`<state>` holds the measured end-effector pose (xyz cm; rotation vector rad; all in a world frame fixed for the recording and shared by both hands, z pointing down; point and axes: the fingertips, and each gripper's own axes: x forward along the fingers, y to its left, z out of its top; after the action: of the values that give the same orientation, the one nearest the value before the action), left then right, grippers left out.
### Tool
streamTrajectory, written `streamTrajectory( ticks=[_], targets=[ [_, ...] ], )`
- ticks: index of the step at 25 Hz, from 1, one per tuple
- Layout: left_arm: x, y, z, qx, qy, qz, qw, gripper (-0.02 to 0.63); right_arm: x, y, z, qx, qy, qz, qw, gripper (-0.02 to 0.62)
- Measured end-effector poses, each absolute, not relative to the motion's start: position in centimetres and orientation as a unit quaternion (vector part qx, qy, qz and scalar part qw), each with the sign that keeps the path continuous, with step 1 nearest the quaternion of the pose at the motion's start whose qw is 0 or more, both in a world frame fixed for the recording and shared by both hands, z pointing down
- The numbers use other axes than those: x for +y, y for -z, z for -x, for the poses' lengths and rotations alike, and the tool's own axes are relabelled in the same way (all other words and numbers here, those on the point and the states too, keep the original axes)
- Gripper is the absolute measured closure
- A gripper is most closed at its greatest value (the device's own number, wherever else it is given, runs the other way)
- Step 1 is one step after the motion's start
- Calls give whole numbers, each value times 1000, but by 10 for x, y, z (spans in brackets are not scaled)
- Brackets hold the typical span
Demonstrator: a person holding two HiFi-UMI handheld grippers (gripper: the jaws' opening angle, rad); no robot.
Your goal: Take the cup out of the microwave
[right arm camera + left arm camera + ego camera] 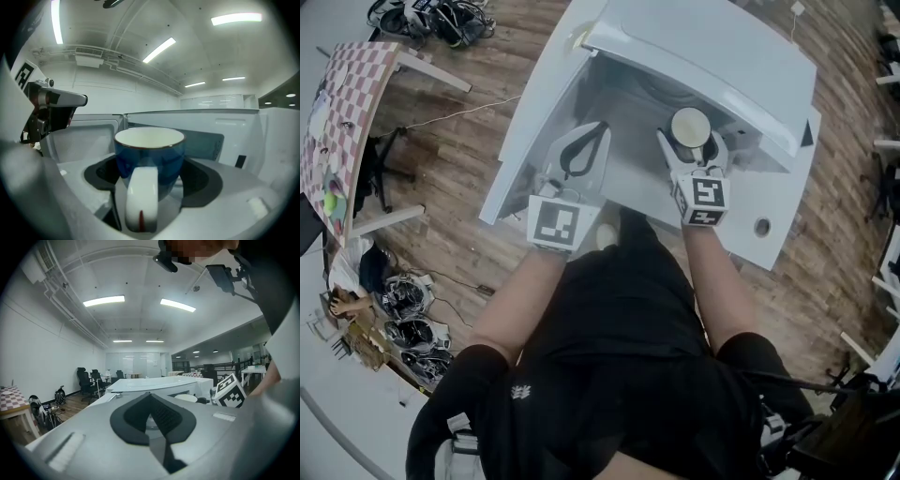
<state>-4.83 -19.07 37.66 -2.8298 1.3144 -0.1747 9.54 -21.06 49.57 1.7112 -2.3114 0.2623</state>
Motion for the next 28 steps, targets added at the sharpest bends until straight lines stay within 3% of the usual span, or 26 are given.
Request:
streamTrajectory(
  ticks=[28],
  targets=[
    [-191,-304,54,417,40,907,51,603,-177,-371,-132,-817,-95,-560,98,209]
  ],
)
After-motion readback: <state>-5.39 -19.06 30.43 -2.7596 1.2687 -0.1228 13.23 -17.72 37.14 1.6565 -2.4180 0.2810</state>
